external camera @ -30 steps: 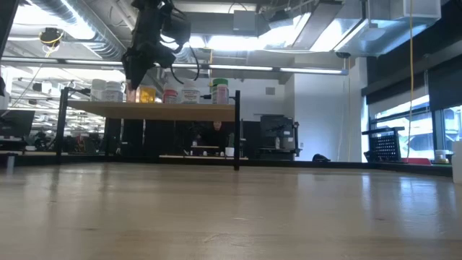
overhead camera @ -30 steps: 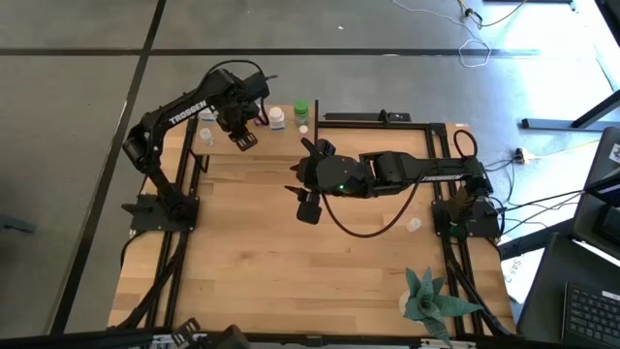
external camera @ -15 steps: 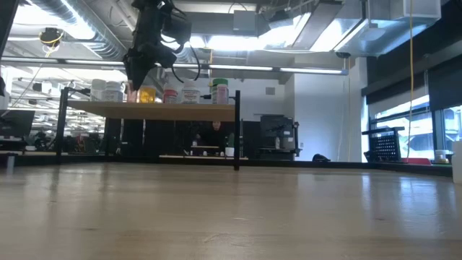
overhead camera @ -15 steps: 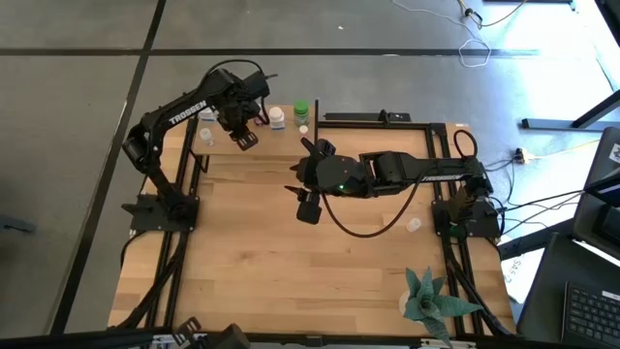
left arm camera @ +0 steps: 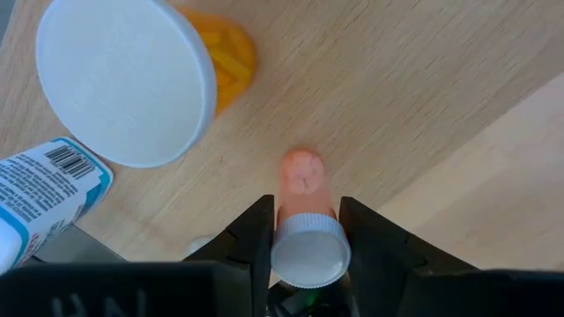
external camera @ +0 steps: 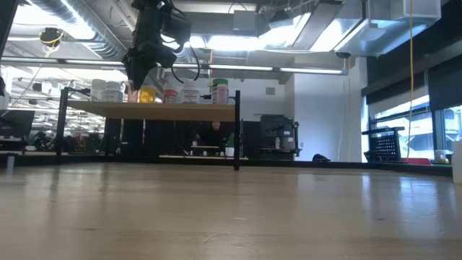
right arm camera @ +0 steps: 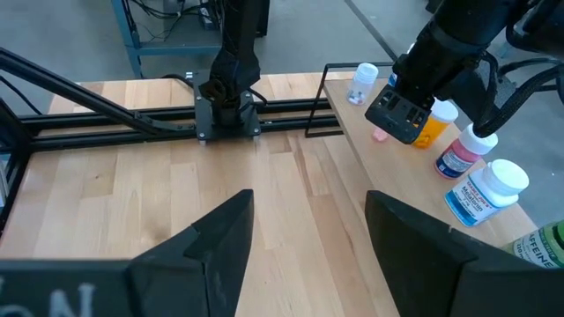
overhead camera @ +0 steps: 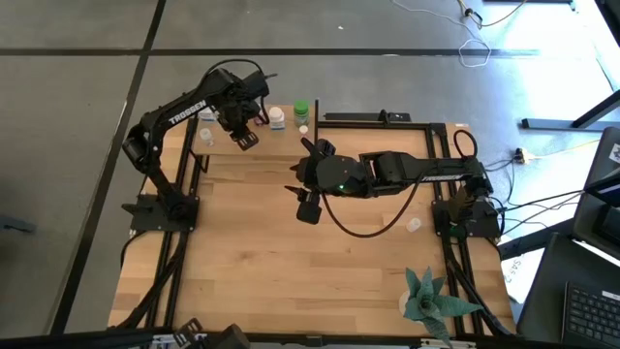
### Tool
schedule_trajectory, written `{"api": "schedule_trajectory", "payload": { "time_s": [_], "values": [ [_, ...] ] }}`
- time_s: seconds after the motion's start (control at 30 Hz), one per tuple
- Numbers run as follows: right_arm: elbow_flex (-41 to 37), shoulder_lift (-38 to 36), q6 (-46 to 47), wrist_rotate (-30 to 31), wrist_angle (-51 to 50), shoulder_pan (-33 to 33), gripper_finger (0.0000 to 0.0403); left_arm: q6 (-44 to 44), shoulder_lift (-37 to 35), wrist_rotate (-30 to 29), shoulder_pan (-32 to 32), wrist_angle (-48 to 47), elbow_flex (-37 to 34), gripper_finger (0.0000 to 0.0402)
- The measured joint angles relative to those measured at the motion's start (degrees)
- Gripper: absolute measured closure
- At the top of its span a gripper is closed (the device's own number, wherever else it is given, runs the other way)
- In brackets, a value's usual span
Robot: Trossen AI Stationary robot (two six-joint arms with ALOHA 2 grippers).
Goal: Pick and place medicine bottles onto shelf by color
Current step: Put the pink pill bottle on the shelf
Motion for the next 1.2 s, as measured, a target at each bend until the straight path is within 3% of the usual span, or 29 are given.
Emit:
{"api": "schedule_trajectory", "payload": {
  "time_s": [0.53,0.7,1.2],
  "values": [
    [0.0,0.0,0.0,0.0,0.0,0.0,0.0182,-0.2,0.1,-0.9,0.0,0.6,-0.1,0.0283],
    [0.0,0.0,0.0,0.0,0.0,0.0,0.0182,-4.5,0.1,-1.6,0.0,0.6,-0.1,0.0281],
    [0.0,0.0,0.0,0.0,0.0,0.0,0.0182,-6.5,0.1,-2.3,0.0,0.2,-0.1,0.0280]
  ]
}}
